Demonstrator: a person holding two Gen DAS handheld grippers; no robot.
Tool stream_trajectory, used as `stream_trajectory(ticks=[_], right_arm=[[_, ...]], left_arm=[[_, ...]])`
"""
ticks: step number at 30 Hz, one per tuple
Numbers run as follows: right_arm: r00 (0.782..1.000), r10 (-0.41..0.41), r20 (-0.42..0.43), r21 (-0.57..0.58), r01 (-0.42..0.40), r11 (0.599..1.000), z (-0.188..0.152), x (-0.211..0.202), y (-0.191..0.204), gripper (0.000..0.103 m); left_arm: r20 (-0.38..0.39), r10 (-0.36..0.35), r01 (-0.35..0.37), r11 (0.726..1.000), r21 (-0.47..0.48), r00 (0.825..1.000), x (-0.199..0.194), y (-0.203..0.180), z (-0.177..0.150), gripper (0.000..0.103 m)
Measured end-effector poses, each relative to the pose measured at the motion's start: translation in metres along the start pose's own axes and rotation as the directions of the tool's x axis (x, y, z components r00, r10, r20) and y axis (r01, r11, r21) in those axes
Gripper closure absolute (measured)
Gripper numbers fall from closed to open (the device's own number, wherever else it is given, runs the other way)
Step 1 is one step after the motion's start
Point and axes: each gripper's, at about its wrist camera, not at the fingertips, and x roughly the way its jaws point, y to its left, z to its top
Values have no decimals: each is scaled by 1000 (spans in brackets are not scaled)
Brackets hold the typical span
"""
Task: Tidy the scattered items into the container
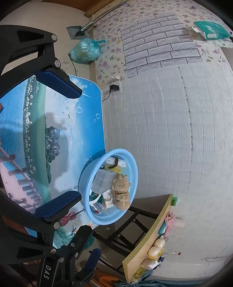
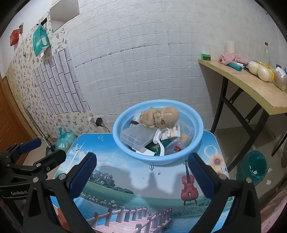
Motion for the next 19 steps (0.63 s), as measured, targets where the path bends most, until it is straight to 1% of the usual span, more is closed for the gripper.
stream_trajectory(ticks=[3,19], right_arm=[[1000,-1,1,3,1,1000,-1,-1,-1,0],[1000,-1,-4,10,1,1000,-1,0,-4,0]], left_arm=[[0,-20,20,1000,-7,1000,0,0,0,0],[5,-15,15,1000,17,1000,-2,-5,0,0]])
